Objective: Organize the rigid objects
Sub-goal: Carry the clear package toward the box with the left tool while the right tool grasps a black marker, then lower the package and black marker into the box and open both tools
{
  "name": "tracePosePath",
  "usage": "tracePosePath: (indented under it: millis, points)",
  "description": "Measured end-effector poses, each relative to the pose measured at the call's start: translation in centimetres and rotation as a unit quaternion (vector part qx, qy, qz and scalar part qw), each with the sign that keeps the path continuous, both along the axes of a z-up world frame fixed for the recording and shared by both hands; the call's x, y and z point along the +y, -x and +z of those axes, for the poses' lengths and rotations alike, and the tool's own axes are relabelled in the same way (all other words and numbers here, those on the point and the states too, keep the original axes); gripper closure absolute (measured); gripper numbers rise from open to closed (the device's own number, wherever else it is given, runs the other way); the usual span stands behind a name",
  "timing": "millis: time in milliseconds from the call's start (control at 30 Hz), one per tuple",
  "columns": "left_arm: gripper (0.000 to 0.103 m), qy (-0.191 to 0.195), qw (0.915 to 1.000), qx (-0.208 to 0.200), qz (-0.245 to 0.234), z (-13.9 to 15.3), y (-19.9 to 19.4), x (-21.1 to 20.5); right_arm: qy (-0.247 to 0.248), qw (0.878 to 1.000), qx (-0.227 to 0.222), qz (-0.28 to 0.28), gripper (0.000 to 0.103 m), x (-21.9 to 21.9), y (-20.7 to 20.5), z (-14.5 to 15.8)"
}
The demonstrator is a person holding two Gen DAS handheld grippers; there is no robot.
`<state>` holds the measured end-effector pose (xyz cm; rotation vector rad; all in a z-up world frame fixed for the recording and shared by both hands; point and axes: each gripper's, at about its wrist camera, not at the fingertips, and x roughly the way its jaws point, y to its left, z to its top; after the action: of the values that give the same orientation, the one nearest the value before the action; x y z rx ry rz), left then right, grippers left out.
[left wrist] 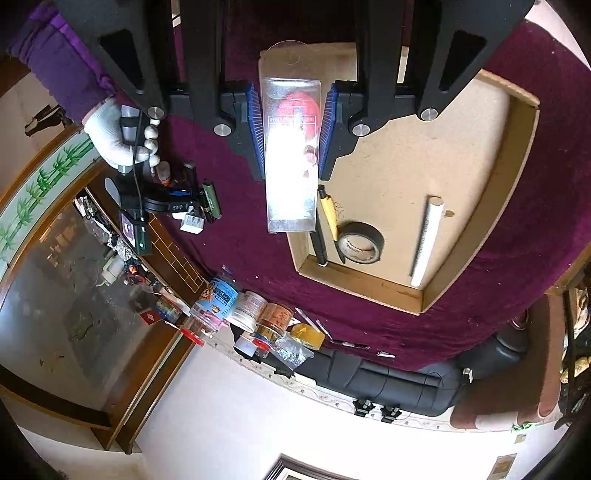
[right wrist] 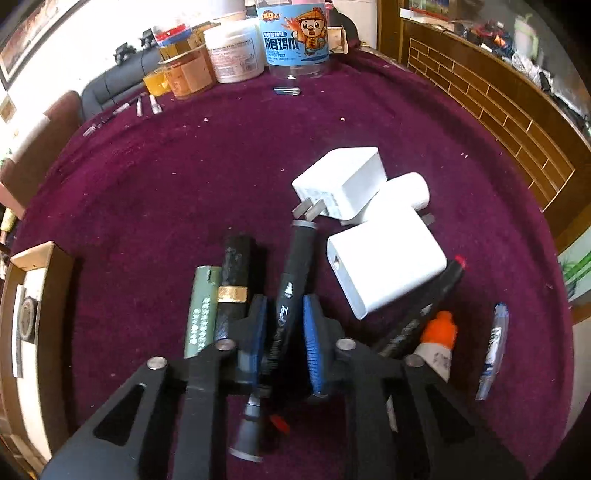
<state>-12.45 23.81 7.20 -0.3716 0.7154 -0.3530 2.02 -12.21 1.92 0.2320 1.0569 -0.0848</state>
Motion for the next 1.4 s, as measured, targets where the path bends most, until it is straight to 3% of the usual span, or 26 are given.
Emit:
tracePosePath:
  millis: [267, 467, 600, 800, 1033, 1200, 1400]
  points:
    - [0.08, -0.019, 0.9992, 0.014, 0.032, -0.3, -0.9, 2.9, -0.111, 0.992, -0.059, 0.024, 0.091, -0.5, 4.0, 4.0]
    - [0.08, -0.056, 0.997, 0.029, 0.046, -0.7, -4.1, 3.6, -0.175, 0.977, -0.074, 0.1, 0.091, 4.5, 4.6, 6.9]
    - [0.08, -0.052, 0.9958, 0.055, 0.052, -1.6, -6.5, 4.7, -0.208, 0.964, -0.057, 0.159, 0.09, 9.3, 4.4, 7.1]
    - [0.08, -0.029, 0.9935, 0.093, 0.059, -3.0, -9.9, 5.8, -0.216, 0.951, -0.015, 0.222, 0.09, 17.1, 3.0, 5.0]
    - [0.08, -0.043, 0.989, 0.104, 0.095, -3.2, -10.8, 8.1, -0.226, 0.939, 0.026, 0.258, 0.09, 23.6, 0.7, 2.7]
    - [0.08, -0.057, 0.9871, 0.12, 0.09, -4.3, -12.2, 8.2, -0.213, 0.939, 0.047, 0.265, 0.09, 27.6, -1.8, 0.9]
    - [0.08, -0.053, 0.9854, 0.137, 0.086, -5.1, -13.9, 8.3, -0.197, 0.944, 0.063, 0.258, 0.09, 28.9, -3.3, -0.4]
